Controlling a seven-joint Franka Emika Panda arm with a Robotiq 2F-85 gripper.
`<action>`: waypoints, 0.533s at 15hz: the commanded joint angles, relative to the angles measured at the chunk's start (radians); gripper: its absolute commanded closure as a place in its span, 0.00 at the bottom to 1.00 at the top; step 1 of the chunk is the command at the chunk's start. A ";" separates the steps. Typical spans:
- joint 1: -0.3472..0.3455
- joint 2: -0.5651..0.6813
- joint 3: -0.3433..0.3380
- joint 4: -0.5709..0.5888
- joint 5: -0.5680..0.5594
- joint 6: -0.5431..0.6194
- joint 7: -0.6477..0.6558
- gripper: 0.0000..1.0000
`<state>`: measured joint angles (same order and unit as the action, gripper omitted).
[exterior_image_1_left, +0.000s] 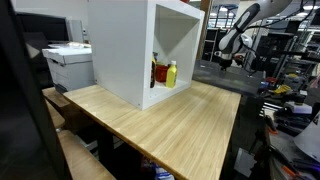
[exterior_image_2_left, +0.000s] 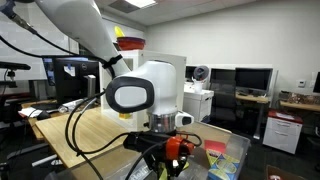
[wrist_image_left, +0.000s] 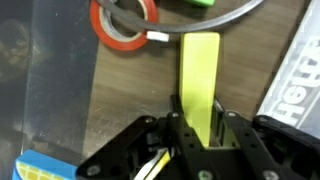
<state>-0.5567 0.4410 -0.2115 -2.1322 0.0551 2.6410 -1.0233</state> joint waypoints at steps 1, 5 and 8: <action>0.013 0.001 -0.021 0.000 -0.040 0.000 0.038 0.93; 0.012 -0.007 -0.035 0.006 -0.060 -0.014 0.036 0.93; 0.012 -0.008 -0.048 0.022 -0.079 -0.034 0.035 0.93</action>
<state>-0.5568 0.4410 -0.2375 -2.1257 0.0214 2.6369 -1.0210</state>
